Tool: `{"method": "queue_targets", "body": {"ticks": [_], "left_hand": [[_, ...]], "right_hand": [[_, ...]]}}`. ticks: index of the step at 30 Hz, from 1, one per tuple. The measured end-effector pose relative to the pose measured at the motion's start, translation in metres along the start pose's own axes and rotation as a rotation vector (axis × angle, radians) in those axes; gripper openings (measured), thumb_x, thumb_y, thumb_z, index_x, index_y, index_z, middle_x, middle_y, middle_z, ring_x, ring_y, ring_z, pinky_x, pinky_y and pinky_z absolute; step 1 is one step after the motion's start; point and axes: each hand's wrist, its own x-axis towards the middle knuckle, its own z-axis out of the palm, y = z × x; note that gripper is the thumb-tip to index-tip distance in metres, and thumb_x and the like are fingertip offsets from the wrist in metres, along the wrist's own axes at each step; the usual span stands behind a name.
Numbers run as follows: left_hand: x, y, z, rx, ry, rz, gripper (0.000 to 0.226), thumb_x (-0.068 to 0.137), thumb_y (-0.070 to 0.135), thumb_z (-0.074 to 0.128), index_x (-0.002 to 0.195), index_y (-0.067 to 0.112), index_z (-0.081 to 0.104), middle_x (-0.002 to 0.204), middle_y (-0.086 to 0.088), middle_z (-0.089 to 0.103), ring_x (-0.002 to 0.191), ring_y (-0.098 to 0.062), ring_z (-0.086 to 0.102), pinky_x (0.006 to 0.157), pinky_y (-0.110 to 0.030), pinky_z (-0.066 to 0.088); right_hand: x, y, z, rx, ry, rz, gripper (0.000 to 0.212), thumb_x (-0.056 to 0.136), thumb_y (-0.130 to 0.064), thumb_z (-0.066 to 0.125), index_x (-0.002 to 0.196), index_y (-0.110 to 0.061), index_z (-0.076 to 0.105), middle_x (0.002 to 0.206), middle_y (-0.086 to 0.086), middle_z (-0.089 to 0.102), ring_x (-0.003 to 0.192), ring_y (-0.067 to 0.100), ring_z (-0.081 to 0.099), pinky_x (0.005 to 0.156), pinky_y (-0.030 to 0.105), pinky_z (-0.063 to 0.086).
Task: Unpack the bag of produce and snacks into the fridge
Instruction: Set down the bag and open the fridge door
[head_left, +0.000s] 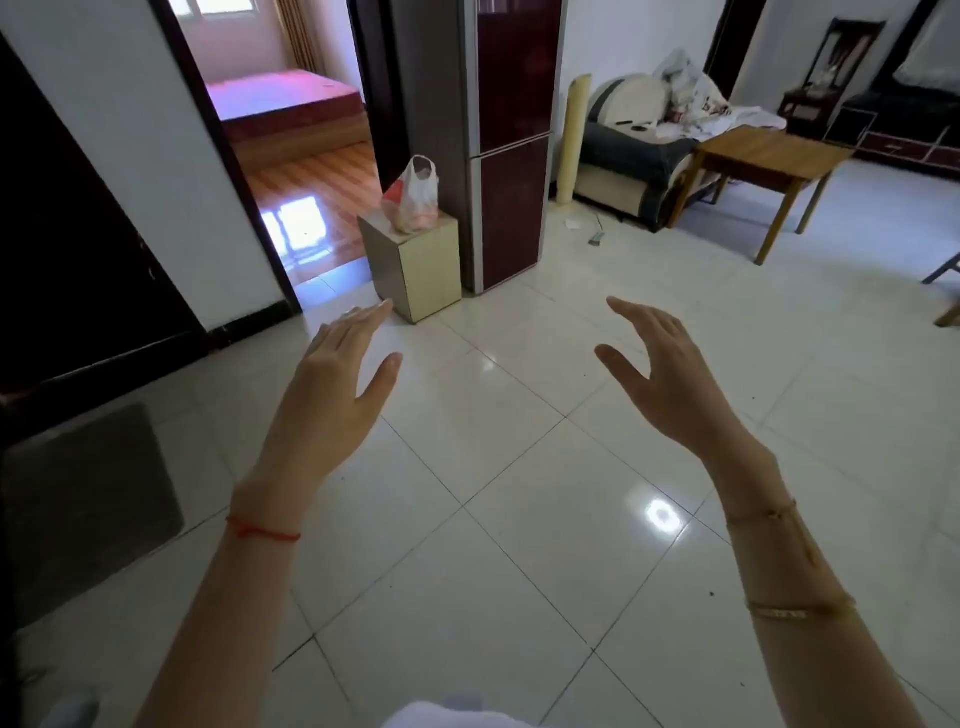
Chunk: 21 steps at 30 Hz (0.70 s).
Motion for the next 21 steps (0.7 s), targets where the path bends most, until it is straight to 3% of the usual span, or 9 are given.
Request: {"method": "queue_targets", "body": {"ticks": [12, 21], "left_hand": [[0.067, -0.018, 0.062, -0.007, -0.047, -0.068, 0.054, 0.098, 0.034, 0.047, 0.147, 0.012, 0.043, 0.148, -0.012, 0.049, 0.141, -0.025, 0.041, 0.116, -0.044, 0.036], [0.2, -0.067, 0.131, -0.018, -0.093, -0.079, 0.052, 0.099, 0.032, 0.048, 0.148, 0.013, 0.042, 0.15, -0.009, 0.047, 0.142, -0.022, 0.039, 0.118, -0.042, 0.032]], "right_hand": [[0.071, 0.062, 0.029, 0.014, -0.058, 0.064, 0.055, 0.097, -0.037, 0.051, 0.146, -0.017, 0.039, 0.147, 0.003, 0.046, 0.139, 0.02, 0.038, 0.112, 0.033, 0.03], [0.201, 0.124, 0.078, 0.032, -0.102, 0.085, 0.053, 0.097, -0.037, 0.051, 0.145, -0.017, 0.041, 0.145, 0.001, 0.048, 0.138, 0.018, 0.038, 0.115, 0.038, 0.033]]}}
